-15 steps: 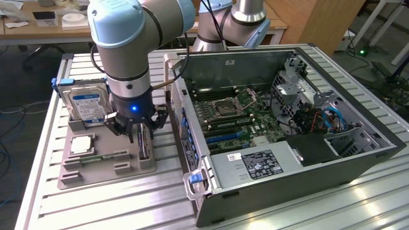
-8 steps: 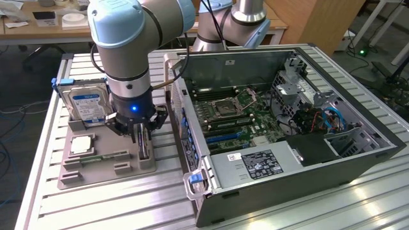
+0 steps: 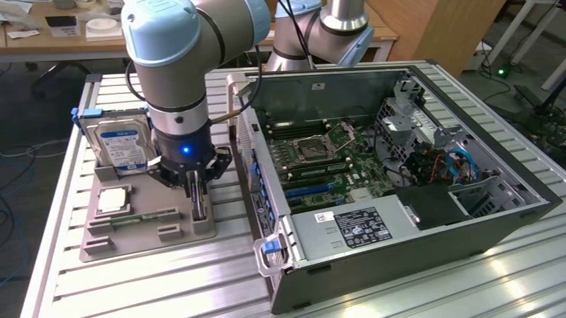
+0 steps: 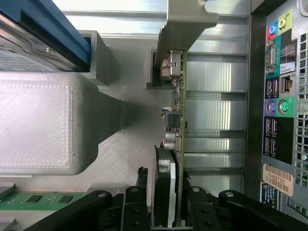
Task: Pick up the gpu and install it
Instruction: 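Pick up the gpu and move the gpu toward the slot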
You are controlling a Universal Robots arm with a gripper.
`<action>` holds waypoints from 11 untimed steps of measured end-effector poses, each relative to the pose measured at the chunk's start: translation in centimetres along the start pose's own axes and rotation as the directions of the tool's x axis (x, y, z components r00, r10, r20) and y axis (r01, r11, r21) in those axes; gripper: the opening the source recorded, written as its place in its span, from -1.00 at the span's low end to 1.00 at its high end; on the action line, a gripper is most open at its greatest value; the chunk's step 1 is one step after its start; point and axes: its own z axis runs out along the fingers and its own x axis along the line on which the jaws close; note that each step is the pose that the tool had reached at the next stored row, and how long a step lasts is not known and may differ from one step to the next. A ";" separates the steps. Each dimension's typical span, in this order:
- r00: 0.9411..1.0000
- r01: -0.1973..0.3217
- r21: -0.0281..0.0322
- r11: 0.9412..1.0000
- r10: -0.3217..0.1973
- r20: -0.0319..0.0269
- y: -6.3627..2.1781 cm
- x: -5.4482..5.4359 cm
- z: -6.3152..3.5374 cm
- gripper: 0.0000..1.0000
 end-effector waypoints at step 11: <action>1.000 0.000 0.000 1.000 0.000 0.000 0.00 0.0 0.00 -0.30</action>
